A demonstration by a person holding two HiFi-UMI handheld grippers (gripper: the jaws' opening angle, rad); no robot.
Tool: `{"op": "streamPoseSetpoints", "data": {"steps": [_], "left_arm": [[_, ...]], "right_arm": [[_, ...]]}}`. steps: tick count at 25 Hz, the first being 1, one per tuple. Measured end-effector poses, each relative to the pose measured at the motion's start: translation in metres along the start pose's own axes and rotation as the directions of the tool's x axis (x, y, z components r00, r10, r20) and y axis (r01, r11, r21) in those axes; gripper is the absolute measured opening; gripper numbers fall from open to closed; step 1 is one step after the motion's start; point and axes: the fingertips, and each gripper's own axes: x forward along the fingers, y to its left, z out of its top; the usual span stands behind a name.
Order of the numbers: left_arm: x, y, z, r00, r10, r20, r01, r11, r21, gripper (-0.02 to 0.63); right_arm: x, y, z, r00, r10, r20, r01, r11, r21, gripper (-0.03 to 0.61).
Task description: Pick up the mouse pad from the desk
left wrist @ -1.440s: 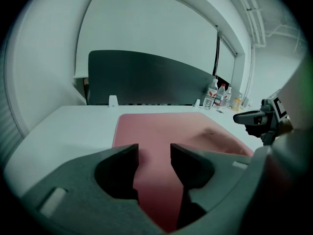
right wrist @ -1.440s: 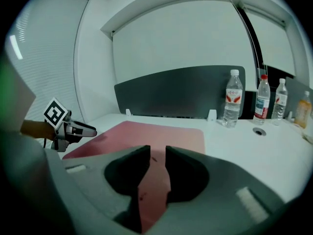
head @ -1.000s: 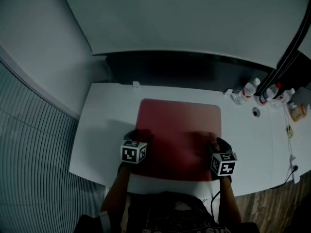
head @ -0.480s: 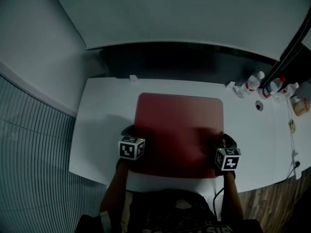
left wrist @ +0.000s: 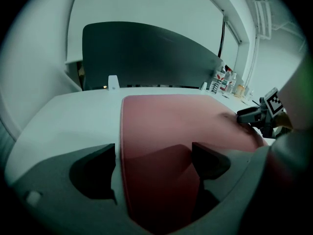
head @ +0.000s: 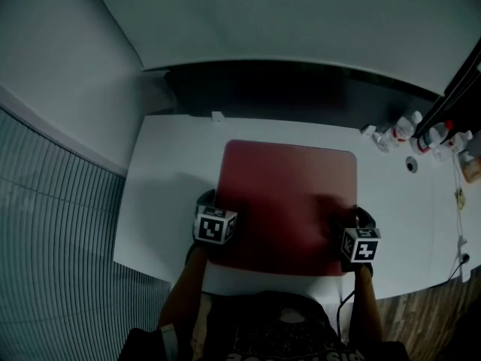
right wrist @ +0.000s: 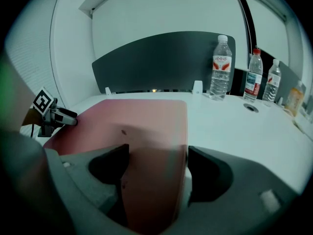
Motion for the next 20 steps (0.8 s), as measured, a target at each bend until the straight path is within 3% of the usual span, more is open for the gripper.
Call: {"op": "streamPoseSetpoints", "data": {"steps": [12, 20], "left_arm": [[-0.0023, -0.0017, 0.0010, 0.999, 0.040, -0.011, -0.040, 0.999, 0.009, 0.455], [-0.0006, -0.0006, -0.0016, 0.999, 0.048, 0.015, -0.048, 0.999, 0.007, 0.432]], "right_arm": [[0.0009, 0.0026, -0.0015, 1.000, -0.025, -0.007, 0.025, 0.999, 0.027, 0.364], [-0.0005, 0.0084, -0.0001, 0.999, -0.039, 0.000, 0.039, 0.999, 0.002, 0.309]]}}
